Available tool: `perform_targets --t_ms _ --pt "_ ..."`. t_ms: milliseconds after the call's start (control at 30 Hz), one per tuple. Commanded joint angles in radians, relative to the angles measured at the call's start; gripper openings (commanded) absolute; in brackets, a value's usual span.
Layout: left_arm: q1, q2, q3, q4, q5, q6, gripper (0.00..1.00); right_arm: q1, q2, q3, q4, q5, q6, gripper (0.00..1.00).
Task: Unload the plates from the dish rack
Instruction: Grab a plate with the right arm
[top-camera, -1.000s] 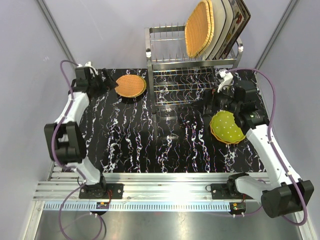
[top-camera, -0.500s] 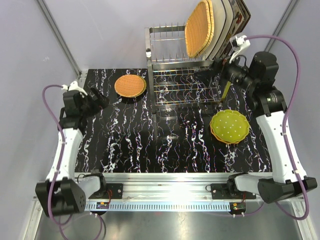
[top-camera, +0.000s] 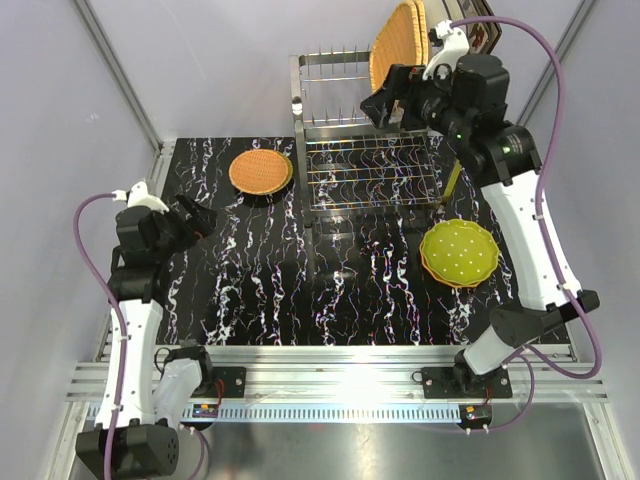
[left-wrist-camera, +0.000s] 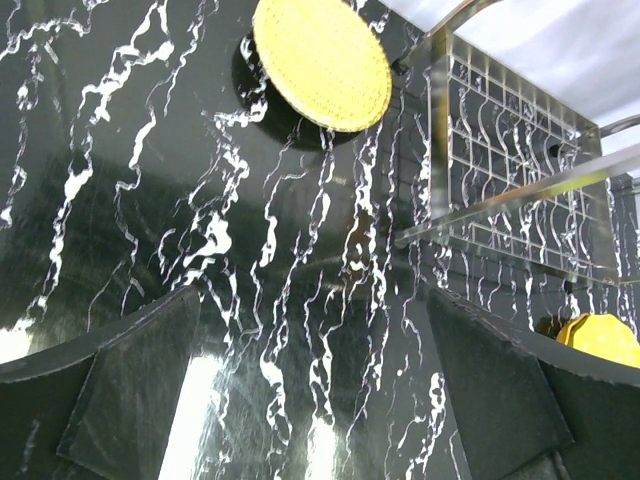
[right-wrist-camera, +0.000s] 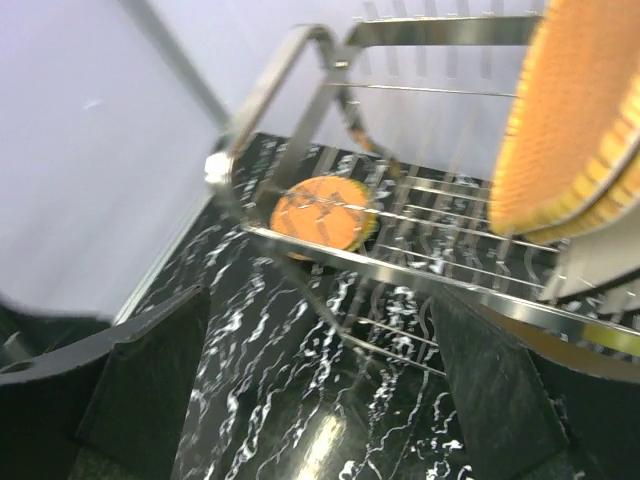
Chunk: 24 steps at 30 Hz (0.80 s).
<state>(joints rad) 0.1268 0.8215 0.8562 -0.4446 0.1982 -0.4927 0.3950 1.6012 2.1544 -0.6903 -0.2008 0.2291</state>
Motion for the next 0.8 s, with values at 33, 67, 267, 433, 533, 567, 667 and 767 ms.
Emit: perform_targets --t_ms 33,67,267,433,533,567,667,767 --pt "0.005 -0.047 -0.039 -0.025 -0.026 0.019 0.99 0.054 0.031 0.070 0.006 0.335 0.007 1.00" --pt "0.004 -0.051 -0.043 -0.034 -0.028 0.020 0.99 0.064 0.043 0.081 0.009 0.354 0.003 1.00" --pt "0.005 -0.064 -0.063 -0.042 -0.028 0.014 0.99 0.070 0.074 0.087 0.029 0.452 0.010 1.00" --pt "0.005 -0.065 -0.065 -0.039 -0.034 0.016 0.99 0.070 0.098 0.116 0.025 0.485 0.053 1.00" --pt "0.004 -0.062 -0.065 -0.037 -0.037 0.016 0.99 0.070 0.120 0.133 0.026 0.503 0.059 1.00" --pt "0.004 -0.061 -0.066 -0.037 -0.040 0.016 0.99 0.070 0.127 0.136 0.026 0.508 0.061 0.99" --pt "0.005 -0.059 -0.066 -0.037 -0.045 0.017 0.99 0.070 0.146 0.150 0.028 0.517 0.073 0.99" --pt "0.005 -0.061 -0.066 -0.043 -0.051 0.023 0.99 0.068 0.164 0.163 0.026 0.529 0.084 0.98"
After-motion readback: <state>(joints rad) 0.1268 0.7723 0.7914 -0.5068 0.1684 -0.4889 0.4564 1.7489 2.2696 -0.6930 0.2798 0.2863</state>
